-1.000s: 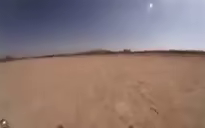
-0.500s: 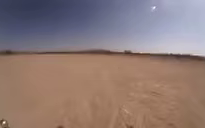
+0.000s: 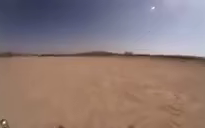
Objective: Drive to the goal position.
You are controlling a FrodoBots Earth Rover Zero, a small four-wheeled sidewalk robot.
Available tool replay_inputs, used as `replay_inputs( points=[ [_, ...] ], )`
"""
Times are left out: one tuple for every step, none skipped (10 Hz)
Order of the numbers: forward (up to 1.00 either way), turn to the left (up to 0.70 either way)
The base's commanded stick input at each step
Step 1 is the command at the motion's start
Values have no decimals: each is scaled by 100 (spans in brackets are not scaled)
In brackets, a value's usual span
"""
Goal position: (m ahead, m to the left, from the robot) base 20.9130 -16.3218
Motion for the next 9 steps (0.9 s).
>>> replay_inputs(
  points=[
    [100,0],
    [100,0],
    [100,0],
    [100,0],
    [100,0],
    [100,0],
    [100,0],
    [100,0],
    [100,0]
  ],
)
